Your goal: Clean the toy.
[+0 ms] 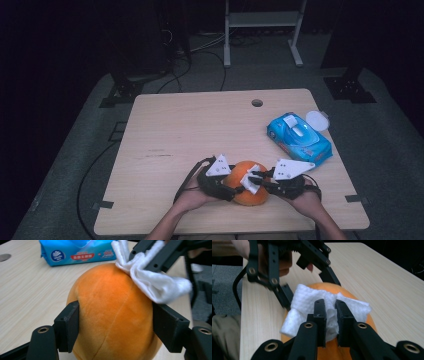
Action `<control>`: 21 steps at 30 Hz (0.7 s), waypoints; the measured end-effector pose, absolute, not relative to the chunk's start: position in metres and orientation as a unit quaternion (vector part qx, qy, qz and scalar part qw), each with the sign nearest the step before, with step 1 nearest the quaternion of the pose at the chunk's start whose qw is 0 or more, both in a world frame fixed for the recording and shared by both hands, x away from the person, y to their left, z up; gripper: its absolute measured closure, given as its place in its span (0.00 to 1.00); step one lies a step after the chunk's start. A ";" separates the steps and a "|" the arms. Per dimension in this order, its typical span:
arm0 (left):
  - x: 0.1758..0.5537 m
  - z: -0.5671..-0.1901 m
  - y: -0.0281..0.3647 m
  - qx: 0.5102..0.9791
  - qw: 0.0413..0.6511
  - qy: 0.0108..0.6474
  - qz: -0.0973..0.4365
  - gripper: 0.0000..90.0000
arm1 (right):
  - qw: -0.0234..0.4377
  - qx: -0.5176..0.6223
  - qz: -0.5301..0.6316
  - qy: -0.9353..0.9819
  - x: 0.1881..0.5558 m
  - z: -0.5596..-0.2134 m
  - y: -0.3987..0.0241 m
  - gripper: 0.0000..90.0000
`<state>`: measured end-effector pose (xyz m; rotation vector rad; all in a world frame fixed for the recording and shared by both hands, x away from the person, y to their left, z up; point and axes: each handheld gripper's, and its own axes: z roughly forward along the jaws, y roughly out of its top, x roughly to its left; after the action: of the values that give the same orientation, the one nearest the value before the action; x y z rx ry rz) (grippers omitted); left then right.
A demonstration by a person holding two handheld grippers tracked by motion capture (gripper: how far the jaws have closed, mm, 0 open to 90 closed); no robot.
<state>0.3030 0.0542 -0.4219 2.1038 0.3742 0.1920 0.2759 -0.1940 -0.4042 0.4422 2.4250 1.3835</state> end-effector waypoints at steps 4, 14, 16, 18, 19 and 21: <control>0.314 -0.426 0.062 0.847 0.496 0.185 0.058 0.14 | 0.162 0.173 0.473 0.849 0.277 -0.414 -0.206 0.89; 0.305 -0.422 0.049 0.850 0.494 0.170 0.064 0.33 | 0.166 0.161 0.501 0.834 0.276 -0.400 -0.193 0.89; 0.300 -0.418 0.046 0.858 0.483 0.154 0.077 0.33 | 0.170 0.147 0.496 0.839 0.275 -0.395 -0.187 0.89; 0.301 -0.420 0.048 0.855 0.491 0.156 0.064 0.31 | 0.171 0.142 0.487 0.845 0.274 -0.395 -0.189 0.89; 0.303 -0.421 0.050 0.852 0.495 0.157 0.059 0.29 | 0.167 0.146 0.486 0.845 0.273 -0.397 -0.192 0.89; 0.307 -0.423 0.052 0.847 0.502 0.168 0.052 0.20 | 0.164 0.153 0.482 0.847 0.273 -0.402 -0.198 0.89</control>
<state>0.3071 0.0515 -0.4234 2.0466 0.4062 0.1258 0.2725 -0.1981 -0.4015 0.4373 2.4133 1.3744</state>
